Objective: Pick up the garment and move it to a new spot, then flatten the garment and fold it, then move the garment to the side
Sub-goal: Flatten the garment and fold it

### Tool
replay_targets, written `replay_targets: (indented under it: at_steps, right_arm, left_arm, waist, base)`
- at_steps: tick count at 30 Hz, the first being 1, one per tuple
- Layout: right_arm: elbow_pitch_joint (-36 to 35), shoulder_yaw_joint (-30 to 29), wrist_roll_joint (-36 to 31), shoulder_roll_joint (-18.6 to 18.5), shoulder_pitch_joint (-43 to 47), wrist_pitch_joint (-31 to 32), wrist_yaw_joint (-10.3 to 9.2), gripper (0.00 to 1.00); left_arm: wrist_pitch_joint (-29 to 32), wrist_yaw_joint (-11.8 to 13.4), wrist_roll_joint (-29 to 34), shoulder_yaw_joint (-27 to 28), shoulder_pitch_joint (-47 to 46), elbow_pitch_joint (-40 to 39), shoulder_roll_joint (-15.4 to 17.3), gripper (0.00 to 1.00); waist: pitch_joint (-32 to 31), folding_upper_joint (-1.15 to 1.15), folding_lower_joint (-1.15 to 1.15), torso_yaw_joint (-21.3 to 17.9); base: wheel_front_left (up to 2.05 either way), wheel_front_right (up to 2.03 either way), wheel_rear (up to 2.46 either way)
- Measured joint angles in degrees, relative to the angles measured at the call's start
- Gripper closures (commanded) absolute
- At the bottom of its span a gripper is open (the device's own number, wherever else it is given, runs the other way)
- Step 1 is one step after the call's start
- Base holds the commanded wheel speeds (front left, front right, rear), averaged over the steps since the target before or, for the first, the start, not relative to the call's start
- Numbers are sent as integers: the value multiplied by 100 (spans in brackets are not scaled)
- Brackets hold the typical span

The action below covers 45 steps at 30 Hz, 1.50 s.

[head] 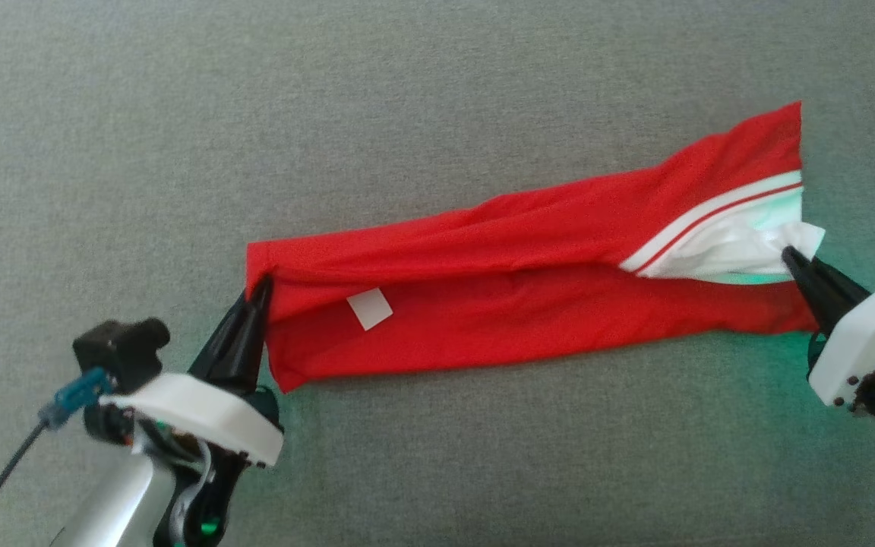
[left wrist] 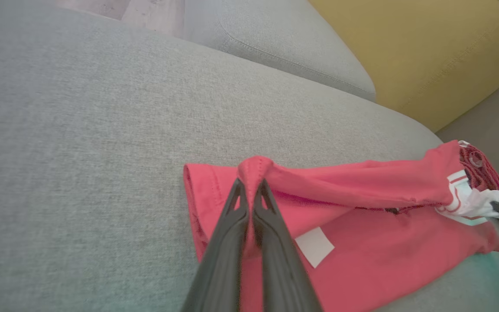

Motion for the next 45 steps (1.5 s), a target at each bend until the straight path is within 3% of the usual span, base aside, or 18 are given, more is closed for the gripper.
replay_targets:
  at_steps: [1,2,3,9,12,18,27,28,34,45]
  right_arm:
    - [2,-5,-49,14,2,33,0,20]
    - [2,-5,-49,14,2,33,0,0]
    - [2,-34,-108,30,1,67,0,0]
    - [130,-500,-269,277,-374,348,0,0]
    - [469,-559,-613,312,-771,545,0,0]
    - [1116,-593,-946,242,-885,1036,0,0]
    - [1110,-717,-441,-31,-881,1611,0,0]
    - [1094,-733,-364,-30,-910,1636,0,100]
    - [1235,-1057,132,287,-1052,1651,0,100]
    - [1251,-2631,188,99,-892,2232,0,100]
  left_arm:
    - [-52,26,85,-7,44,0,30,77]
    - [-52,26,85,-7,44,0,30,28]
    - [-131,49,192,-25,64,0,65,0]
    - [-1410,680,1216,94,155,85,90,0]
    - [-1813,867,1449,93,153,155,-215,0]
    - [-1954,816,1961,-121,158,335,-728,0]
    - [-1968,389,2610,110,620,156,-1336,0]
    - [-1968,341,2730,122,632,158,-1379,0]
    - [-1968,77,3175,478,653,170,-1595,0]
    - [-1968,-277,3454,832,1402,539,-1786,0]
  waist:
    - [-16,0,0,-19]
    - [-16,0,0,-19]
    - [-29,0,0,-33]
    - [-33,0,1,-54]
    - [0,0,1,25]
    - [63,0,1,362]
    - [167,0,1,797]
    - [174,0,1,825]
    - [69,0,2,883]
    - [-613,0,1,790]
  base:
    - [0,0,0]
    - [0,0,0]
    - [0,0,0]
    - [0,0,0]
    - [0,0,0]
    - [0,0,0]
    - [0,0,0]
    - [0,0,0]
    - [0,0,0]
    - [0,0,0]
